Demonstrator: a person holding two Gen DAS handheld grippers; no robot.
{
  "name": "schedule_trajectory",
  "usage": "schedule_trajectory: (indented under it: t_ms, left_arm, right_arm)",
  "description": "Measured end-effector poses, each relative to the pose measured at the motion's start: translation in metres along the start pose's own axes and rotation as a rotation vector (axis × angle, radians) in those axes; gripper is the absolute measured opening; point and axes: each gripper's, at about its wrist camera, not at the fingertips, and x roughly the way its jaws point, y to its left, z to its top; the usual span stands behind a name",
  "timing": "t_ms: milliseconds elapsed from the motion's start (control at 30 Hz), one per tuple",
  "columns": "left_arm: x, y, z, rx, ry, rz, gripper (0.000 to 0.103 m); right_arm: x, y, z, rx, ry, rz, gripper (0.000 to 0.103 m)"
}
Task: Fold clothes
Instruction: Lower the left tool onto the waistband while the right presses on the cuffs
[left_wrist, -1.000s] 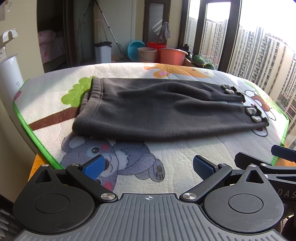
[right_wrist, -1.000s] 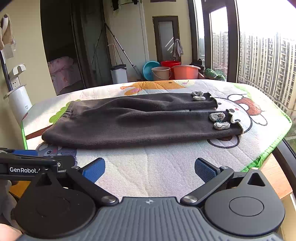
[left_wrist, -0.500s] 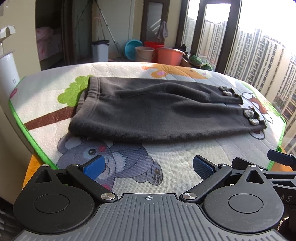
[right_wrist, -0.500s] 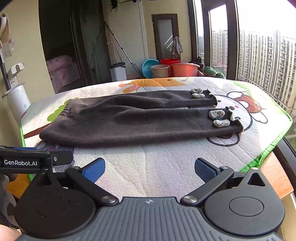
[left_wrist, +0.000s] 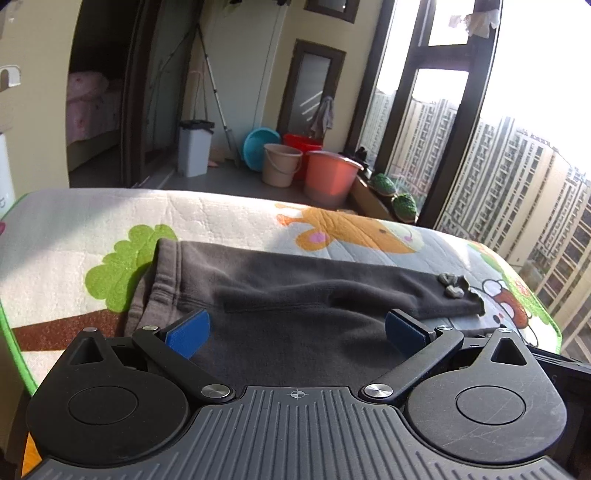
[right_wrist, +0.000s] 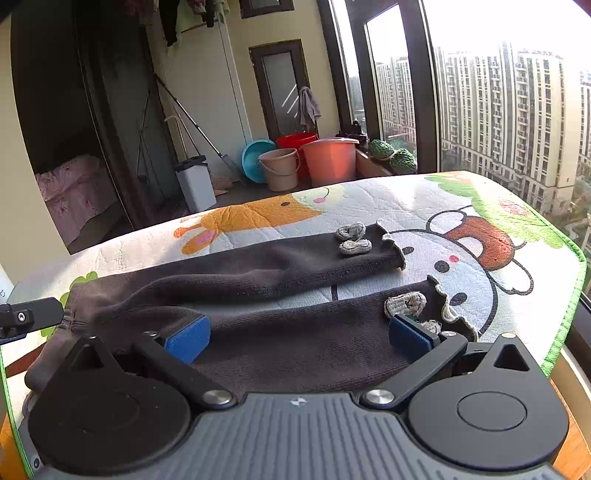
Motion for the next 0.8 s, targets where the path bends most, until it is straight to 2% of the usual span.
schedule_trajectory:
  t_ms: [67,167,267,333,367,500,633,800]
  left_arm:
    - [0.024,-0.004,0.003,0.026,0.010,0.052,0.103]
    - [0.053,-0.009,0.001,0.044,0.033,0.052,0.103]
    - [0.071,-0.017,-0.004,0.084,-0.007,0.075,0.103]
    - [0.084,-0.019,-0.006,0.120,-0.012,0.066,0.103]
    - [0.092,-0.020,-0.009,0.139,0.003,0.044,0.103]
    - [0.114,-0.026,-0.018,0.166,0.091,0.057,0.103]
    - [0.113,-0.031,-0.022,0.182,0.094,0.083,0.103]
    - [0.114,-0.025,-0.025,0.175,0.097,0.077,0.103]
  right_arm:
    - [0.024,0.009,0.006,-0.075,-0.008,-0.013,0.103]
    - [0.050,0.019,0.009,-0.140,0.011,0.003,0.103]
    - [0.069,0.018,0.008,-0.123,0.025,0.034,0.103]
    - [0.079,0.018,0.005,-0.119,0.025,0.010,0.103]
    - [0.085,0.019,0.002,-0.123,0.045,-0.013,0.103]
    - [0.098,0.019,0.002,-0.116,0.116,-0.037,0.103]
    - [0.099,0.017,0.001,-0.101,0.116,-0.041,0.103]
    - [0.099,0.014,-0.001,-0.092,0.110,-0.037,0.103]
